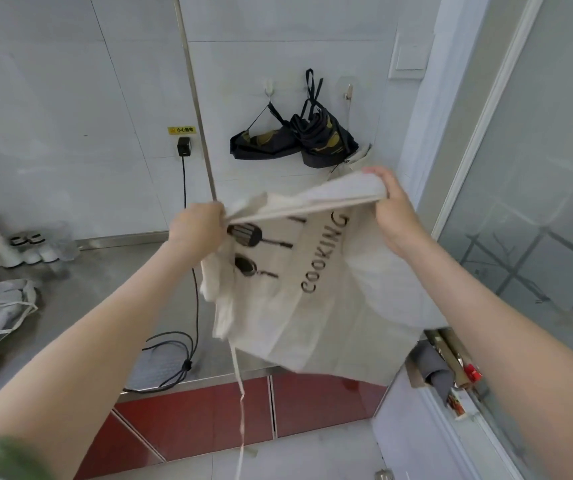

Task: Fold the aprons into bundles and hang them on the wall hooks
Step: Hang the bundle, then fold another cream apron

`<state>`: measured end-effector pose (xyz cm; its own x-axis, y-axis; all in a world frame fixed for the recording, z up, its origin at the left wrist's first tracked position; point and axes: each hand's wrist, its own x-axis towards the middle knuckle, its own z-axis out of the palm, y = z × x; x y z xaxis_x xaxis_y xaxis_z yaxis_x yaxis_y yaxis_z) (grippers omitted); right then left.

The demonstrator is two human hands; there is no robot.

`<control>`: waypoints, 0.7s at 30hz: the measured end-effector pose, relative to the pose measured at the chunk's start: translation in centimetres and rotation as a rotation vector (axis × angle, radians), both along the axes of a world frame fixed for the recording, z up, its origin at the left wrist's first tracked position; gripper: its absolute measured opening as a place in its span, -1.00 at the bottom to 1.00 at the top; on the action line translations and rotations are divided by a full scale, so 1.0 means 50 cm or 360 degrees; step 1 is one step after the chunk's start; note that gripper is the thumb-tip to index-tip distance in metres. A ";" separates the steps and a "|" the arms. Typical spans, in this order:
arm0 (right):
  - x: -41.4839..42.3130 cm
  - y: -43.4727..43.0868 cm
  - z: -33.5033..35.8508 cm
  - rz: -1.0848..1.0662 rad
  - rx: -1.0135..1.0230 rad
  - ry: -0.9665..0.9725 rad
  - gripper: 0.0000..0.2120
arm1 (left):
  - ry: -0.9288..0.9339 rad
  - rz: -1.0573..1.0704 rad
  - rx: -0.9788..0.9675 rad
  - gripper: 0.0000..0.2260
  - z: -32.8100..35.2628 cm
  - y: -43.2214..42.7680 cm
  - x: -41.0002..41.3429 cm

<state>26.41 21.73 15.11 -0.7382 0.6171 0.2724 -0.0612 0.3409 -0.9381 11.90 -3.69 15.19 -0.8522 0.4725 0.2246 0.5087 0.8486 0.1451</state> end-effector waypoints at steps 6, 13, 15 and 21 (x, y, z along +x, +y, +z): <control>0.042 0.012 0.072 -0.0249 0.0770 0.0496 -0.31 | 0.0913 -0.0540 0.0925 -0.74 0.049 0.001 -0.009; 0.093 0.049 -0.167 0.0051 0.0690 -0.0621 -0.48 | 0.0329 -0.0728 -0.0139 -0.71 -0.138 -0.017 -0.019; 0.105 0.047 -0.241 0.0293 0.0750 -0.0986 -0.60 | -0.0272 -0.0451 -0.0822 -0.67 -0.207 -0.017 -0.022; 0.112 0.033 -0.378 0.0719 0.0563 -0.1700 -0.58 | -0.1378 -0.0294 -0.0982 -0.39 -0.315 -0.007 -0.018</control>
